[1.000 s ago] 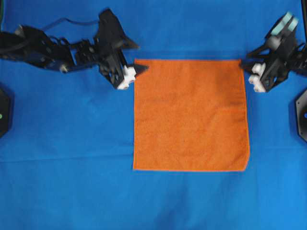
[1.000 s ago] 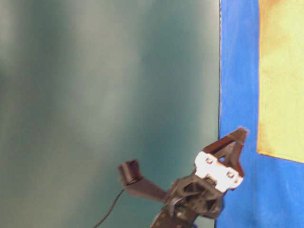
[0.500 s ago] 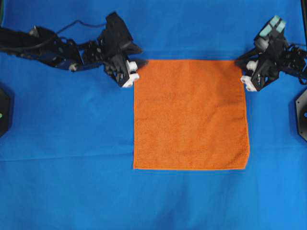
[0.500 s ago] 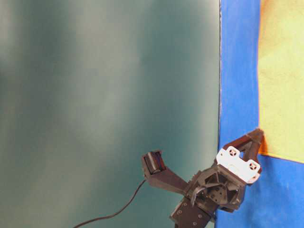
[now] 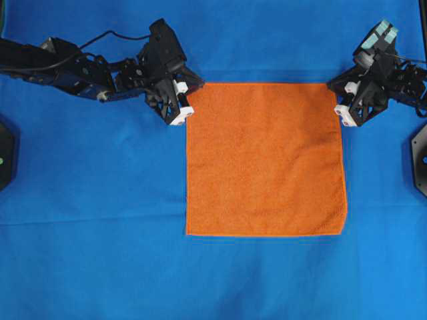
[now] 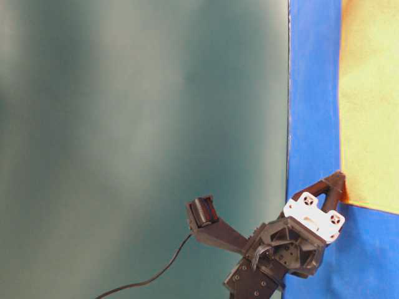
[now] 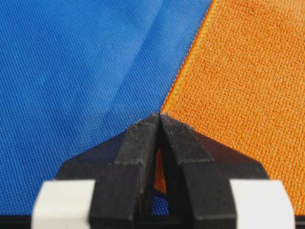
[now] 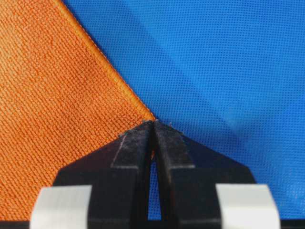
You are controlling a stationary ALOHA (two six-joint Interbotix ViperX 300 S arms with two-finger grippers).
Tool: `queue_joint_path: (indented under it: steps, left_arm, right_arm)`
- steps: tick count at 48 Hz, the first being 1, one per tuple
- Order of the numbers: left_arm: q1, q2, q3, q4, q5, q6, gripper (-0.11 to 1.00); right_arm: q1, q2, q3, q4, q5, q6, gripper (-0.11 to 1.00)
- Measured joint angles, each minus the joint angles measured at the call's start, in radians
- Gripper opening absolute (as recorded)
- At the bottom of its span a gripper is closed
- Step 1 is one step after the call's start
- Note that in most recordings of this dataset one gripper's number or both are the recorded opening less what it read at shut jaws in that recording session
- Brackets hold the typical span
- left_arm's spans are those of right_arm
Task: Fold the orange towel.
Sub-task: 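Grasp far corners and pull them toward the near edge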
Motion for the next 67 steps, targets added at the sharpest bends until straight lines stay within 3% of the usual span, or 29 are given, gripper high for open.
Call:
queue_joint_path:
  steps: [20,40,48,57,67]
  left_arm:
    - [0.000,-0.097,-0.002,0.000,0.064,0.023,0.01]
    - [-0.034,-0.132,0.005,0.002,0.140,0.017,0.01]
    - [-0.098,-0.172,0.012,0.000,0.198,0.014,0.01]
    - [-0.198,-0.212,0.015,0.000,0.267,-0.015,0.01]
    - [-0.345,-0.216,0.015,0.002,0.281,-0.094,0.01]
  right_arm:
    - [0.000,-0.156,0.000,0.002,0.103,0.005,0.01]
    - [0.034,-0.181,0.002,0.002,0.160,0.044,0.01]
    - [0.129,-0.250,0.003,0.002,0.261,0.112,0.01]
    - [0.302,-0.371,0.005,0.002,0.410,0.213,0.01]
    - [0.502,-0.480,0.018,0.002,0.528,0.331,0.01]
